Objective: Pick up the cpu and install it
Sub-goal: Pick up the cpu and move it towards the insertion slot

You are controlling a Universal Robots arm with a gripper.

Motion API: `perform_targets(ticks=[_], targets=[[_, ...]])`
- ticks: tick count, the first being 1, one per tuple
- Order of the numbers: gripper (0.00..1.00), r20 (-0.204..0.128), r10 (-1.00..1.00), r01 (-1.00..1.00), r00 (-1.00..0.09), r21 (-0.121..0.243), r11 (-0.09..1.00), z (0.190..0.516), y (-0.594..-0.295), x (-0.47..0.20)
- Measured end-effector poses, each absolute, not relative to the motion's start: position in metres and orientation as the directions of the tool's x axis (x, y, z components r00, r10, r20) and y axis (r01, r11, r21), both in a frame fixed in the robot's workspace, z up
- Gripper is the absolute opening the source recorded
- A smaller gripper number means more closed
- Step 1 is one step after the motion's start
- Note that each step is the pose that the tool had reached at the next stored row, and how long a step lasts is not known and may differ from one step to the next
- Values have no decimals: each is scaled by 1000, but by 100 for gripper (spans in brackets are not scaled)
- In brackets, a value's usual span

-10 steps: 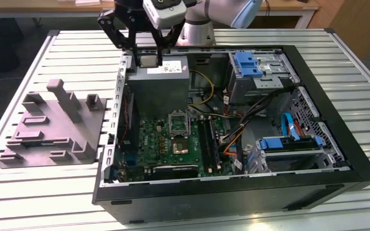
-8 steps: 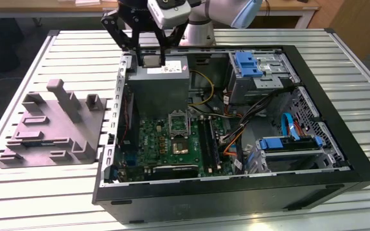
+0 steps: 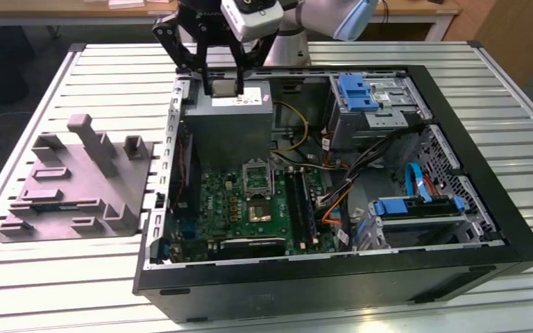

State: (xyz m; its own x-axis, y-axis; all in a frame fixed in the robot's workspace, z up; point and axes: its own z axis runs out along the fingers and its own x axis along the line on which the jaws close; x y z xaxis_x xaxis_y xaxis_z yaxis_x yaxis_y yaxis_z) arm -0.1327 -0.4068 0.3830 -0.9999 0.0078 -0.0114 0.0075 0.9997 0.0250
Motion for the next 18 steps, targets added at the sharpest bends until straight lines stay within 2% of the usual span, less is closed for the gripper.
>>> perform_targets(ticks=[18], targets=[[47, -12, 8, 7, -1000, 25, 1000, 383, -407, -129]])
